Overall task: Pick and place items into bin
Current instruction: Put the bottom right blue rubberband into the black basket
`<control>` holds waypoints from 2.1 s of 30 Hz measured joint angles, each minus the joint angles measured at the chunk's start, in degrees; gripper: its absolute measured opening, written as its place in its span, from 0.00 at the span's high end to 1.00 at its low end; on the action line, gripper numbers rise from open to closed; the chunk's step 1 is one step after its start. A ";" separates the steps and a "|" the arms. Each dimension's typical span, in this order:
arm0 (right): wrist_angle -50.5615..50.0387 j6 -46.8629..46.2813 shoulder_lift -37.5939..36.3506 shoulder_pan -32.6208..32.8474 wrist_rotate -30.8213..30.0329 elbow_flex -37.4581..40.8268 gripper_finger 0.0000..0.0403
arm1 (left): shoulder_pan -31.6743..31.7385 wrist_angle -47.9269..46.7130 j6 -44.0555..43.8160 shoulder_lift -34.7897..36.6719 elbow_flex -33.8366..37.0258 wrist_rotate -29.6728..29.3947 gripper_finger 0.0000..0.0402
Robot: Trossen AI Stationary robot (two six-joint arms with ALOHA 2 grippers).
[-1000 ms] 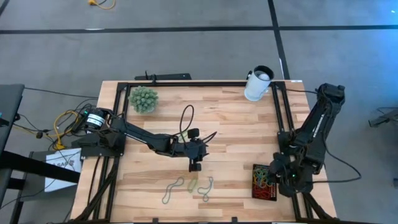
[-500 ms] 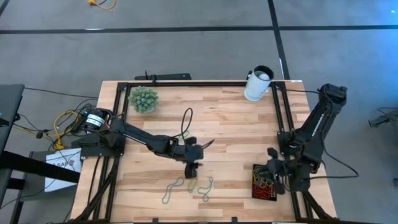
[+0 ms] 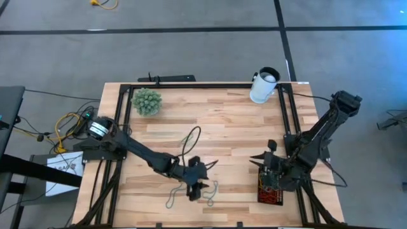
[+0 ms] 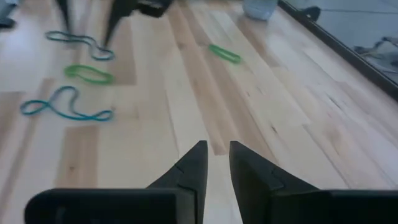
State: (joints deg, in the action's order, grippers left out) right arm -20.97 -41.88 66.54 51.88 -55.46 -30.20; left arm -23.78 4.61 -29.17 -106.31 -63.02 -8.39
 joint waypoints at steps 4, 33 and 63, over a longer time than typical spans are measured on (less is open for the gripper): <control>0.42 -0.10 2.83 -2.53 0.14 -0.04 0.84 | -0.64 8.40 -1.02 -5.43 -0.02 0.15 0.64; 17.20 19.46 5.81 -11.59 12.92 -0.04 0.84 | -0.67 -7.50 -2.79 -20.12 -14.71 -3.19 0.86; 45.77 27.31 22.24 -13.77 29.92 -0.04 0.84 | 2.26 -35.26 22.62 -20.10 -37.14 -10.39 1.00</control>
State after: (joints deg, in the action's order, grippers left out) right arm 24.80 -14.57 88.79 38.12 -25.54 -30.24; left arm -21.52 -30.65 -6.55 -126.41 -100.16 -18.78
